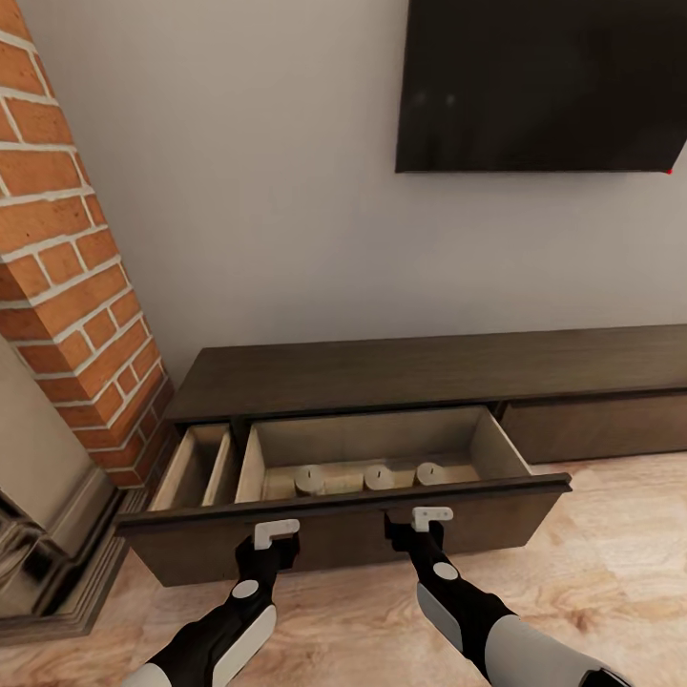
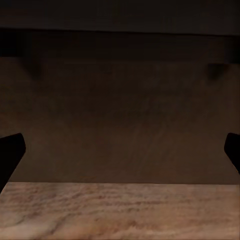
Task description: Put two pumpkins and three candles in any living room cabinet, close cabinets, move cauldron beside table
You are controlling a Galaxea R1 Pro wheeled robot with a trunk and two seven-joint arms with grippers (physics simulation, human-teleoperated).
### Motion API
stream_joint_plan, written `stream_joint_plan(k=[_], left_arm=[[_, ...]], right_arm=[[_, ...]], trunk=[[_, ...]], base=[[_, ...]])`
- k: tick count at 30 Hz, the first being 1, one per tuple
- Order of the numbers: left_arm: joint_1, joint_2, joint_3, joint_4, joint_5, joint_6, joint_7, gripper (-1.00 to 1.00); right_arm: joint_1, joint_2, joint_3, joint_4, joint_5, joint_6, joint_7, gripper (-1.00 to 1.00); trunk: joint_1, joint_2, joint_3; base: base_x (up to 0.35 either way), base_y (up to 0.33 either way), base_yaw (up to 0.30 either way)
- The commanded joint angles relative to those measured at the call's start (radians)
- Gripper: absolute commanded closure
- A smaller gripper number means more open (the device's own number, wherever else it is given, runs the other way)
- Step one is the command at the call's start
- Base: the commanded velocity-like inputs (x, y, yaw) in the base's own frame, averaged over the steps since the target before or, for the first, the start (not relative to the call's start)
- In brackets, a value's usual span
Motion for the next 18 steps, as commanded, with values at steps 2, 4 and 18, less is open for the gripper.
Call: stream_joint_plan(k=[2,4,18], left_arm=[[-0.002,0.001,-0.008,-0.001,0.011,-0.007,0.007,-1.00],[-0.002,0.001,-0.008,-0.001,0.011,-0.007,0.007,-1.00],[-0.002,0.000,-0.008,-0.001,0.012,-0.007,0.006,-1.00]], right_arm=[[-0.001,0.000,0.007,0.000,-0.008,-0.005,-0.006,-1.00],[-0.001,0.000,0.007,0.000,-0.008,-0.005,-0.006,-1.00],[-0.001,0.000,0.007,0.000,-0.008,-0.005,-0.006,-1.00]], trunk=[[0.000,0.000,-0.001],[0.000,0.000,-0.001],[0.000,0.000,-0.001]], base=[[0.012,0.000,0.000],[0.005,0.000,0.000],[0.214,0.000,0.000]])
